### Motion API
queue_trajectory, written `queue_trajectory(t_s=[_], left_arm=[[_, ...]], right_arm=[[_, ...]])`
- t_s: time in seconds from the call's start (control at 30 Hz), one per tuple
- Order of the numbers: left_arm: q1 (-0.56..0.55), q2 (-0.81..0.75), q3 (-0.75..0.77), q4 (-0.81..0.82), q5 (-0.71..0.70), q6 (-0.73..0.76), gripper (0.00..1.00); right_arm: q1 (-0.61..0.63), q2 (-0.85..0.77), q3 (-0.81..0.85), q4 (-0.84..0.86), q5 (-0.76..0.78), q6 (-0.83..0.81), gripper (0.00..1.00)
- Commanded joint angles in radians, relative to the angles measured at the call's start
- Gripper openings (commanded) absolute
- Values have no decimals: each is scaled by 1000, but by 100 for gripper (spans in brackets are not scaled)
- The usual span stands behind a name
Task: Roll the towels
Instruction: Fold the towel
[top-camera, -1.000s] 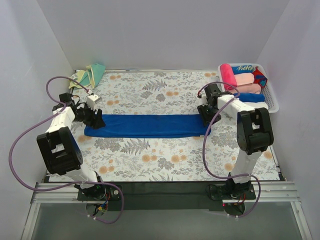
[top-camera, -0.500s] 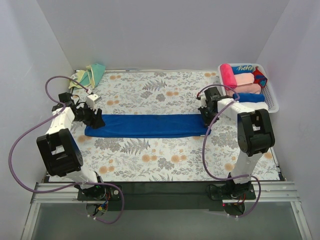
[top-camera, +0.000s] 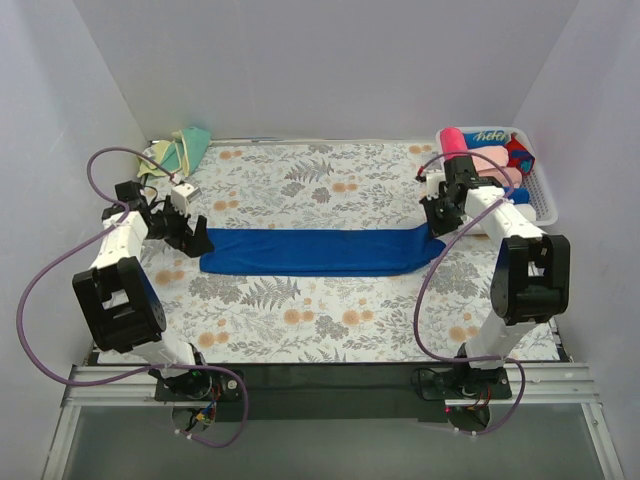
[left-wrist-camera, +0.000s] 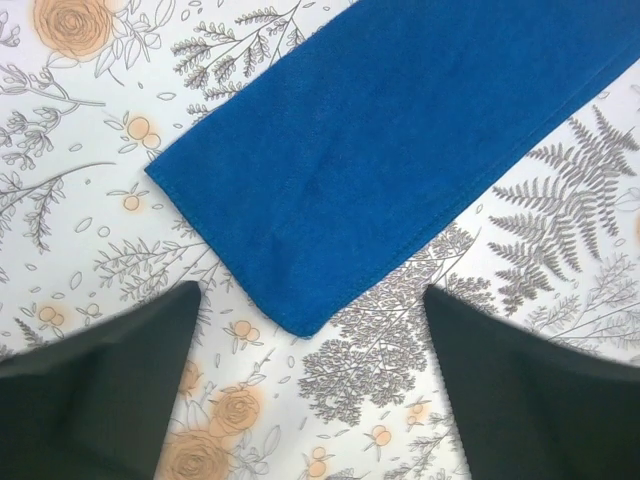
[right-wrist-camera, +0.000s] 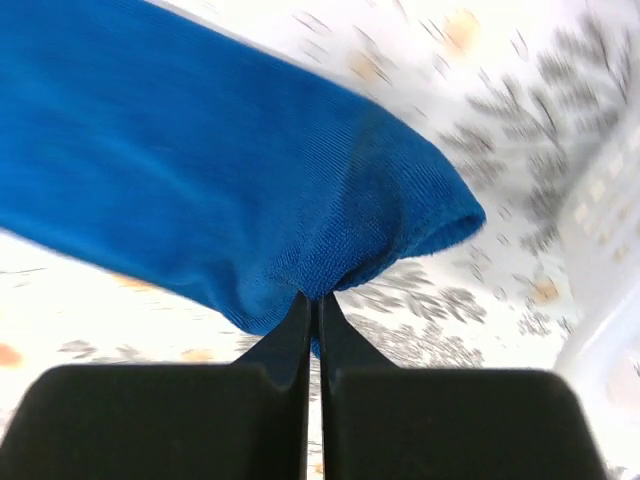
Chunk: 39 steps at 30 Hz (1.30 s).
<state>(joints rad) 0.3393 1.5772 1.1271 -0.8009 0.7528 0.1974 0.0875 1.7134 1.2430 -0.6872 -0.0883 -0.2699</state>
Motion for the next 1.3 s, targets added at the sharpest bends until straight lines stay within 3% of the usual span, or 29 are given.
queue_trajectory(t_s=[0.0,0.13,0.43,0.8,1.27], left_arm=[[1,-3,40,-27,59,-21,98],[3,18,77,-46,77,-52,98],[6,41,140,-93,111,-159,98],[9,0,115,-50,68,-240,98],[10,-20,68,-26,16,-211,98]], right_arm=[[53,-55,101,-90,-244,-9,1],[107,-49,133,-90,-430,38,1],[277,124,214,29,-574,205,1],[415,290,286,224,-545,392,1],[474,394,384,253,-568,451,1]])
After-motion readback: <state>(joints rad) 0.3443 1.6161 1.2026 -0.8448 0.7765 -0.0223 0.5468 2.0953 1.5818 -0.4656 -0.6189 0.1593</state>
